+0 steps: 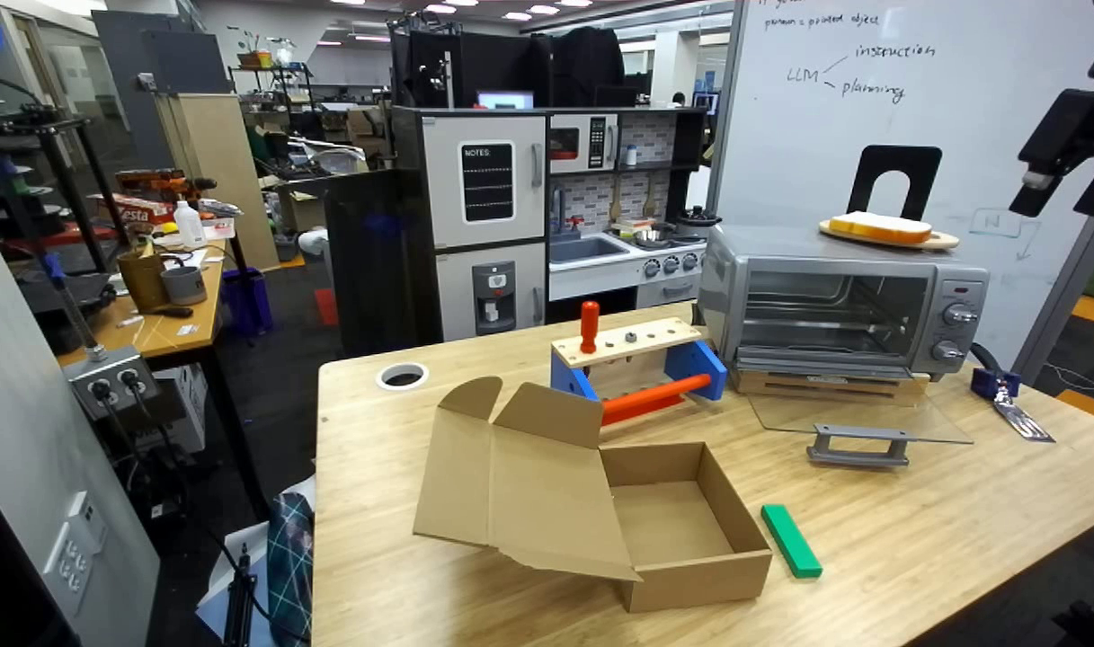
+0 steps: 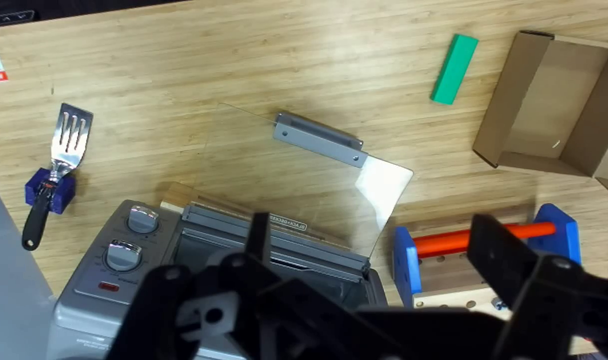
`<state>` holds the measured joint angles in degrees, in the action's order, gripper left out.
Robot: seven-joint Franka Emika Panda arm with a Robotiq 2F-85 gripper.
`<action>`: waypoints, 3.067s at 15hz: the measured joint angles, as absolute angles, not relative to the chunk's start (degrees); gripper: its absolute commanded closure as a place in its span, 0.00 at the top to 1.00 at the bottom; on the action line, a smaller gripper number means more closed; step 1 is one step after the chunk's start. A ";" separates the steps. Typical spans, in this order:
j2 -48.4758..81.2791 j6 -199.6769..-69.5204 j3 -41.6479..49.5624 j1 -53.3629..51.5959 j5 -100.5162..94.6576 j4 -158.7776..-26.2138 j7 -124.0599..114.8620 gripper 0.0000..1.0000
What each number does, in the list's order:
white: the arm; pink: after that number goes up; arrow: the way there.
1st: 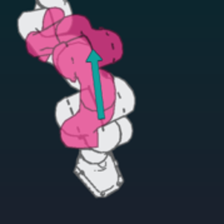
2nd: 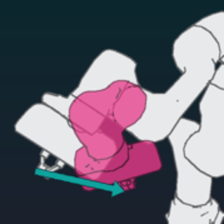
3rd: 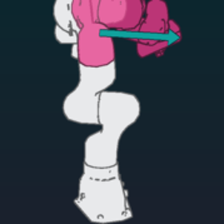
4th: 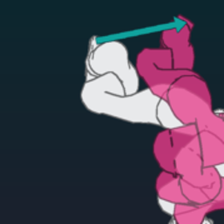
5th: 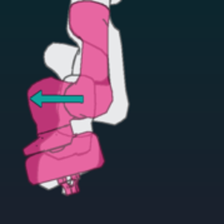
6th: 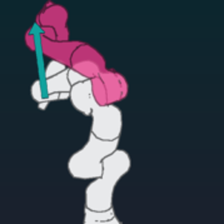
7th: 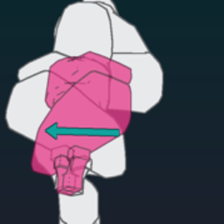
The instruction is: Pick the green object and put it in the box
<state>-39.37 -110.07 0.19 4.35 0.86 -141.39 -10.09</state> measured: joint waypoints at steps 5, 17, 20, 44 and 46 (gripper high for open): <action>-33.54 -114.09 0.44 4.38 0.83 -139.01 -9.05 1.00; -18.44 -114.90 -1.76 0.01 0.93 -129.39 -7.98 1.00; -18.43 -114.90 -1.62 0.04 0.93 -129.40 -7.98 1.00; -18.41 -108.62 -7.29 -3.66 7.29 -130.81 -20.18 1.00; -18.41 -108.62 -7.29 -3.66 7.30 -130.81 -20.18 1.00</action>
<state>-18.41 -108.62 -7.29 -3.66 7.30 -130.81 -20.18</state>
